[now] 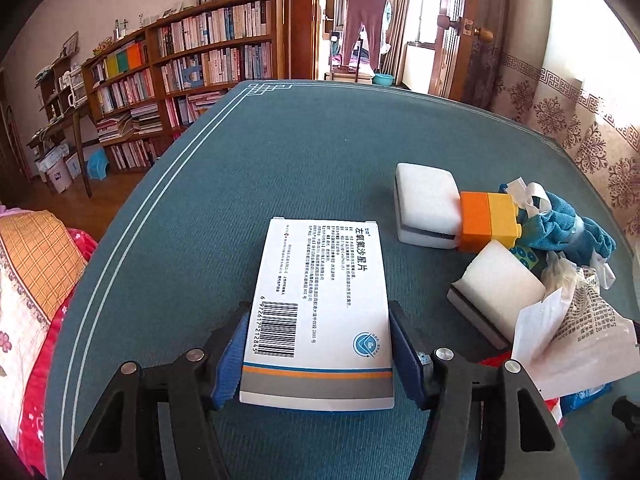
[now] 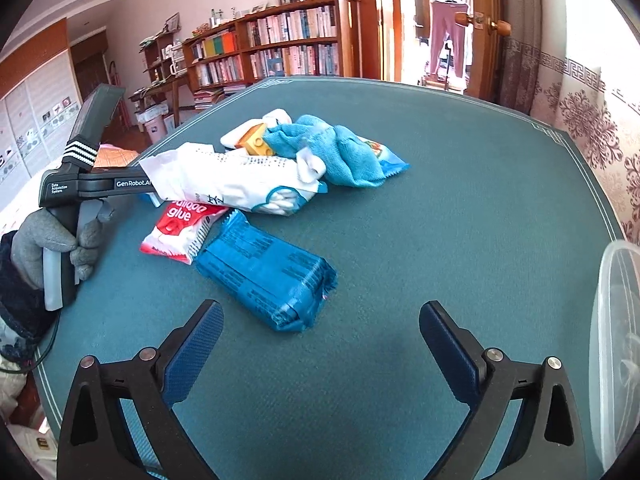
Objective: Organize objects
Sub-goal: 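Move the left gripper to the white medicine box and close on it, then grasp the blue wrapped packet with the right gripper while the left holds the box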
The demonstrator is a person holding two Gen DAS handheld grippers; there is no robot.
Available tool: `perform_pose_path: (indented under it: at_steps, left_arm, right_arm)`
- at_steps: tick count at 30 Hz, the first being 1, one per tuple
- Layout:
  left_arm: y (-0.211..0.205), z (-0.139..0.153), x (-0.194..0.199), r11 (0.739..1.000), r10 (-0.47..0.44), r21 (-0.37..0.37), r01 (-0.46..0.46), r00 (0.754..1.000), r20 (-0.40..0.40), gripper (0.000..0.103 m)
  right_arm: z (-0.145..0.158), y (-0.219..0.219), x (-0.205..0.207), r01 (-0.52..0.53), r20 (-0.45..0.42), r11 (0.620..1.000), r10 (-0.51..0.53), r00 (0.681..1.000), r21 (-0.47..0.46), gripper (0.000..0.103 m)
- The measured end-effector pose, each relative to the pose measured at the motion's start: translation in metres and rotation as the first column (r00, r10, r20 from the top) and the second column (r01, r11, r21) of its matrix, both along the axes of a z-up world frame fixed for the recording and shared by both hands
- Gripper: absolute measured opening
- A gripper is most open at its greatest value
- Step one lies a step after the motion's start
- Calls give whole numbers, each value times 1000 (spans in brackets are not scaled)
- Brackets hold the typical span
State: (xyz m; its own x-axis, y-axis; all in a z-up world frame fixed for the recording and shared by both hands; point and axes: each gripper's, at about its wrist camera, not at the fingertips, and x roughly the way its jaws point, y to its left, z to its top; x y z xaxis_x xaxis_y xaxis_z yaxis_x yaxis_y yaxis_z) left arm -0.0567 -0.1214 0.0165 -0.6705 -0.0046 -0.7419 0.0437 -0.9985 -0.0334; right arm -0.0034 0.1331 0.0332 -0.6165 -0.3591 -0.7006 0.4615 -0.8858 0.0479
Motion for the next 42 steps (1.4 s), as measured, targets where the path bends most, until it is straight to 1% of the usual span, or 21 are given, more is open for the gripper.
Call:
perform_pose_path:
  at_steps: [4,6,9,11,13,15,19,22,23,26,30,32,35,37,42]
  left_arm:
    - [-4,3,1,1000,6,20,-6,1000,-15,67]
    - [-5,4,2,1000,9,22,-9,1000,-22,67]
    - [-5,4,2,1000,12,23,-11,1000,-23,67]
    - [-4,4,1,1000,16,27,-16,1000,-22,67]
    - [-5,3,-1,999,22,34,-21,1000,-17,67]
    - [-5,2,-1,999,26,39,-26,1000,-14,67]
    - [-2,1,1,999,28,29,-27,999,-17,67]
    - [0,1,-1,999,32,18,-32,999,-10,67]
    - [0,0,-1,999,35,17,-35,999,-9,67]
    - [-1,0,-1,999,40,19,-40,999,-9,67]
    - [0,-1,-3,999,38,20,-38,999,-8,67]
    - [0,-1,-3,999,36,24,-36,999,-8,67]
    - [0,-1,-2,999,36,29,-35,999,-11,67]
    - [-1,-1,0,999,38,36,-37,999,-19,67]
    - [-1,6,11,997,56,48,-52,996,-67,66]
  right_arm:
    - [8,-16,-13,-61,-12,998,61,998,1,97]
    - [8,-23,-21,-90,-5,996,90,996,-6,94]
    - [7,-29,-33,-131,23,991,131,991,-25,90]
    - [3,-30,-37,-162,53,986,164,985,-42,82]
    - [-2,-31,-34,-190,82,980,193,978,-53,78]
    - [-6,-31,-27,-211,102,976,216,971,-55,77]
    - [-15,-33,-2,-245,118,969,244,962,-6,74]
    - [-18,-38,9,-230,97,972,226,969,37,71]
    - [-18,-39,8,-216,89,975,212,973,43,67]
    - [-18,-44,0,-172,59,984,169,984,53,59]
    - [-20,-50,-5,-148,54,987,145,988,55,54]
    - [-20,-51,-1,-135,43,989,132,990,67,49]
    - [-22,-52,5,-113,29,990,111,993,83,44]
    - [-19,-51,1,-99,37,993,97,995,71,43]
    - [-16,-30,10,-59,70,998,59,996,-5,43]
